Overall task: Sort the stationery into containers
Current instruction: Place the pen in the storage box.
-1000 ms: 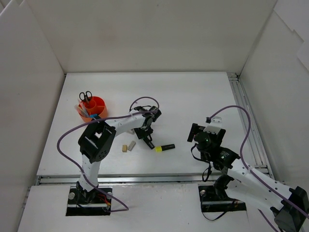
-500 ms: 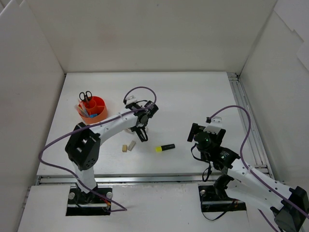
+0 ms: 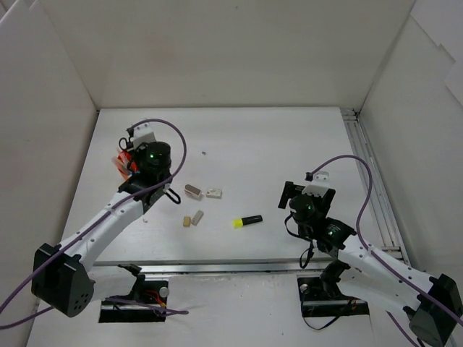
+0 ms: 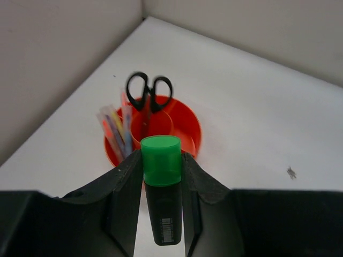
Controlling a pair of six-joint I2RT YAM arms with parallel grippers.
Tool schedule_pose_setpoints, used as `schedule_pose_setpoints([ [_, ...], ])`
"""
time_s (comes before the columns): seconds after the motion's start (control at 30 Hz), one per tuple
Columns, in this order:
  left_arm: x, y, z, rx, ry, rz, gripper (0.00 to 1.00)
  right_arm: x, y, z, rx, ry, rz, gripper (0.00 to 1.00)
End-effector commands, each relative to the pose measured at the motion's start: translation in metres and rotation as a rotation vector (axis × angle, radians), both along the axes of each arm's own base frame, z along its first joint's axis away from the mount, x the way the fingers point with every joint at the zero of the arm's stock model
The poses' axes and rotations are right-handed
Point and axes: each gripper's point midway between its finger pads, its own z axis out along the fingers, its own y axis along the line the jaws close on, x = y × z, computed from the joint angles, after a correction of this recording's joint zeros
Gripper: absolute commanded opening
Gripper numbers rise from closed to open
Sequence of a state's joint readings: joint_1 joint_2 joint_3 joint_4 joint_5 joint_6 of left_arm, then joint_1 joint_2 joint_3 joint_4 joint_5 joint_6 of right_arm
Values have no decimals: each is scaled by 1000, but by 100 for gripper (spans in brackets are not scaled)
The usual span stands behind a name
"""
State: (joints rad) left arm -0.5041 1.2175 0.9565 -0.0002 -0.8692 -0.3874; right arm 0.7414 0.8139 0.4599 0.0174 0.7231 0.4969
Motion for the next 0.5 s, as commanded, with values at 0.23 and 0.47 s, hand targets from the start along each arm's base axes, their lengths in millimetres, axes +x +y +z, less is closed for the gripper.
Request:
schedule_pose_setpoints([
  [0.23,42,34,75,49,-354,-115,0,18,5,16,12,-71,-33,98],
  [0.47,63,9,64,141,-339,-344,0,23,5,12,-13,-59,-41,98],
])
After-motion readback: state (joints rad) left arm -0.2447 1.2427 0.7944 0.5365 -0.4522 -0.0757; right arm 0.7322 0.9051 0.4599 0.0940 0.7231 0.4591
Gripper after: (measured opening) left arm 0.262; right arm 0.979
